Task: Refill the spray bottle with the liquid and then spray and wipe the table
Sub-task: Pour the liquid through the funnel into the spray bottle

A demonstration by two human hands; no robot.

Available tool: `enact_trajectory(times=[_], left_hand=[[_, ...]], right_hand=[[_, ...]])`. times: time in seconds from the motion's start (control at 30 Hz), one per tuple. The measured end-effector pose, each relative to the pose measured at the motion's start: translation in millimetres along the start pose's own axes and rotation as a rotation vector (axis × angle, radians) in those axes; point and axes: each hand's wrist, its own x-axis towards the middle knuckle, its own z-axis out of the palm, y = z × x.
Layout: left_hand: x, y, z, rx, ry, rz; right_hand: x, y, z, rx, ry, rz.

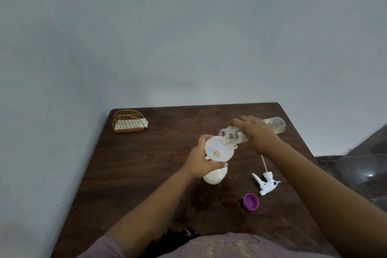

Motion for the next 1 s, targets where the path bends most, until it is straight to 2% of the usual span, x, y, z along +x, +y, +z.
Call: enact_trajectory(times=[1.0], left_hand=[[0.9, -2.3, -0.7, 0.018, -0.008, 0.011]], right_hand=[[-0.7, -1.2, -1.0, -0.025, 0.02, 0.001]])
